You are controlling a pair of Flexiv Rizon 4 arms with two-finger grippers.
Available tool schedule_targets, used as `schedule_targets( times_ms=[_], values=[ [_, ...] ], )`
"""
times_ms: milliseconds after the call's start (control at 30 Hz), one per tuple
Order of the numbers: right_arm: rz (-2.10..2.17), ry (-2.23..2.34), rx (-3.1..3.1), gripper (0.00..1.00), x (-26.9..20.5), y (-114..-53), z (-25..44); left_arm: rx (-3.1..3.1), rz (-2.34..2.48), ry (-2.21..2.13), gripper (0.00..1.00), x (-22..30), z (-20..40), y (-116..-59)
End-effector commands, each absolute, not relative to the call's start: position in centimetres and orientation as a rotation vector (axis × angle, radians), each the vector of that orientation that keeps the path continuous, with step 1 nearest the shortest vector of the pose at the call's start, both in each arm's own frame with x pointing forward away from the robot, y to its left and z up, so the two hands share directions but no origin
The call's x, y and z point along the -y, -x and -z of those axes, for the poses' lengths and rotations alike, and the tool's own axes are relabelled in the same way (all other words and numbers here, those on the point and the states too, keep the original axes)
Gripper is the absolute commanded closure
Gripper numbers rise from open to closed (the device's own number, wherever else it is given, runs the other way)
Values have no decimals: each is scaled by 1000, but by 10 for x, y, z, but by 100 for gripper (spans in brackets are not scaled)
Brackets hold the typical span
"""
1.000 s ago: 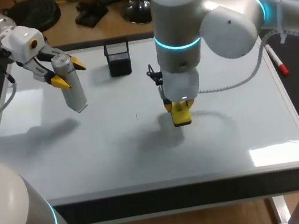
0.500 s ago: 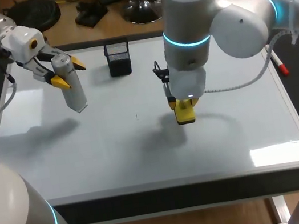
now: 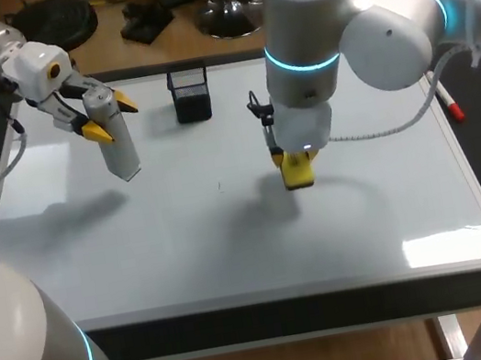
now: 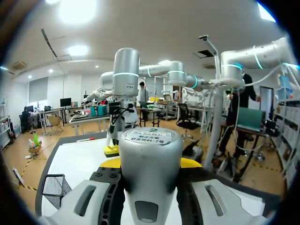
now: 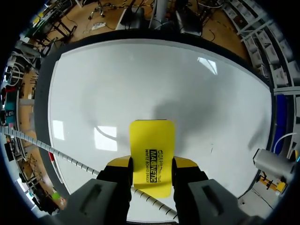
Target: Pick up the inspection probe, press it on each red-marked spot on the whiteboard one by one, put down the probe, pick up the eraser, and wipe off all the red marks.
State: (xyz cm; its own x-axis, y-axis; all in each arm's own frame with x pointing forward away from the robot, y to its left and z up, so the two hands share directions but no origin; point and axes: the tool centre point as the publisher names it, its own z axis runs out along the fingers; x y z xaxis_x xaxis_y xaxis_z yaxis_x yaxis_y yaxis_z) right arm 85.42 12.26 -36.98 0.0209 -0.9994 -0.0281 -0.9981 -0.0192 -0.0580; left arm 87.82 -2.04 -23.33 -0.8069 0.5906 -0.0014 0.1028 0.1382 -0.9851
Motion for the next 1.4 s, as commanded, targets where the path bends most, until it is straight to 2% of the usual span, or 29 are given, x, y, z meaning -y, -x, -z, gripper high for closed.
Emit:
schedule_targets(
  times_ms=[33,733,1400],
  values=[
    [63,2234,-2156,100,-126,-882,368,2037,-1708,667,100,21,232,-877],
    [-63,2278,-2150,100,-138,-985,388,2037,-1708,667,100,21,232,-877],
    [-75,2296,-2214,100,-150,-1049,402,2037,-1708,667,100,21,232,-877]
  ],
)
